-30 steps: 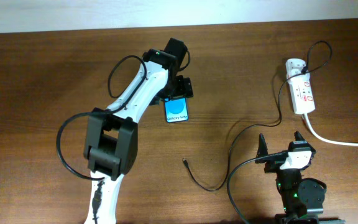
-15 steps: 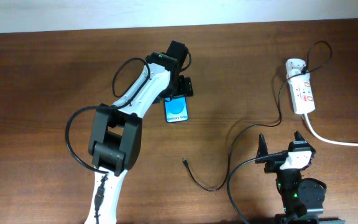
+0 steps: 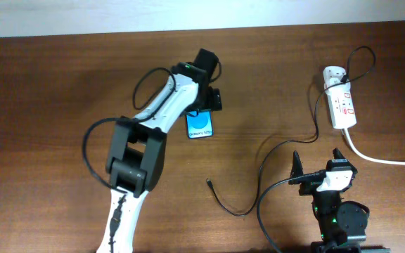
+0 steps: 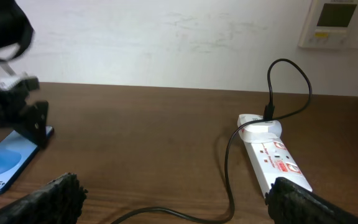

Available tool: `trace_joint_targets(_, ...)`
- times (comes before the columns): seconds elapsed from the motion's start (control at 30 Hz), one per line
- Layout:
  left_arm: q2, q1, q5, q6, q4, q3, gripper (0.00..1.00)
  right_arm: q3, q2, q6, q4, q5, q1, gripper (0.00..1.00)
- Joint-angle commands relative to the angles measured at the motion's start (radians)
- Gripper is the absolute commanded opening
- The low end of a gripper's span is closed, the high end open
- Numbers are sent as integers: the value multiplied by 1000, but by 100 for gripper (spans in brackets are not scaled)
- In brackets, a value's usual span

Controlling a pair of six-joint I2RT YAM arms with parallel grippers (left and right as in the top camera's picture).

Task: Plug charger to phone and switch on socket
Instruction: 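Lower the left gripper and grasp the blue phone's edge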

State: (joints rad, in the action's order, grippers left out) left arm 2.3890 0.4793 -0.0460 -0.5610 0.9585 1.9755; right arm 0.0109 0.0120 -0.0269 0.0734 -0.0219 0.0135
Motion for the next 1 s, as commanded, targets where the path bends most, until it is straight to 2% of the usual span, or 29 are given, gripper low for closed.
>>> trace_joint_targets(0.0, 38, 18, -32, 16, -3, 11, 99, -5, -6, 5, 5, 12, 7, 98)
trace_joint_targets(0.17, 38, 9, -121, 16, 31, 11, 99, -5, -6, 5, 5, 12, 7, 98)
trace_joint_targets(0.27, 38, -8, -118, 16, 45, 11, 99, -5, -6, 5, 5, 12, 7, 99)
trace_joint_targets(0.43, 39, -16, 10, 16, 49, 11, 99, -5, -6, 5, 5, 12, 7, 98)
trace_joint_targets(0.77, 39, -14, 44, 16, 90, 11, 100, -5, -6, 5, 5, 12, 7, 98)
trace_joint_targets(0.87, 39, -14, 69, 16, 94, 11, 91, -5, -6, 5, 5, 12, 7, 98)
trace_joint_targets(0.97, 38, -15, 65, 16, 93, 11, 89, -5, -6, 5, 5, 12, 7, 98)
